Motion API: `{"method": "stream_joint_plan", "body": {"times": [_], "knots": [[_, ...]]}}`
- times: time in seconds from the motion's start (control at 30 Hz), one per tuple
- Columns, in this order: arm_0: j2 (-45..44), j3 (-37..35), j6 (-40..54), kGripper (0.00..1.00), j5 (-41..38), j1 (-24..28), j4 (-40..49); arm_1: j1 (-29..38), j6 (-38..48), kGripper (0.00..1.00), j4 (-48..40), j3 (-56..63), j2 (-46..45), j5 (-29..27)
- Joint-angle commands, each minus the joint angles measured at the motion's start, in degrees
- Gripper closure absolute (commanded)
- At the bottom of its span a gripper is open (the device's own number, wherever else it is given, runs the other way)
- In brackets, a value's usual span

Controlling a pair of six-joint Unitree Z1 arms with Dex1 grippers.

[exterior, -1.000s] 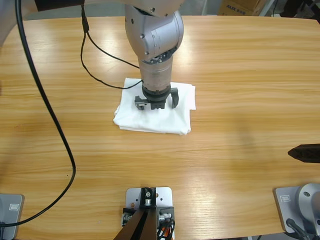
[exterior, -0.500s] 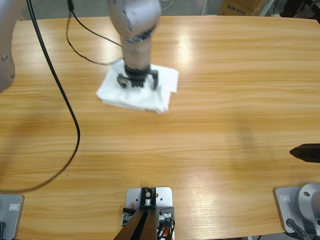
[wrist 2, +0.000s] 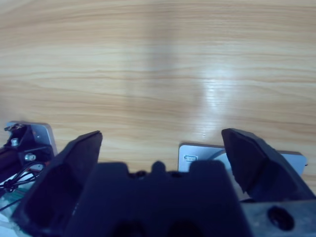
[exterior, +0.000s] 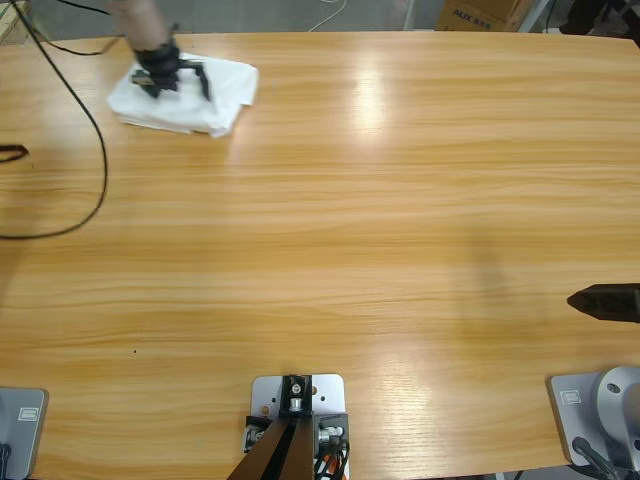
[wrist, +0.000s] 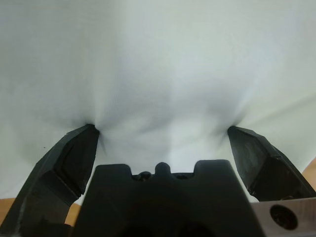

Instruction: Fold clothes

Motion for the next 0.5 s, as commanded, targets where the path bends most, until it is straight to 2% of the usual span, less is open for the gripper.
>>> {"method": "stream_joint_plan", "body": {"times": [0.03,0.27,0.33,0.5], "knots": [[11.1,-13.7,1.8,0.009,-0.9,10.0,0.9,-1.4,-0.1,0.0,-2.4,1.9,4.6,2.1],[11.0,-15.2,1.5,0.004,-1.1,12.8,1.0,-2.1,-0.5,0.0,-2.6,1.5,5.2,2.2],[9.6,-17.9,1.9,0.004,-1.1,12.7,1.4,-2.1,-1.0,0.0,-2.4,1.1,4.6,1.9],[2.0,-22.1,3.2,0.004,-1.1,11.3,2.2,-2.1,-5.2,0.0,1.4,-4.6,5.5,-3.5]]}}
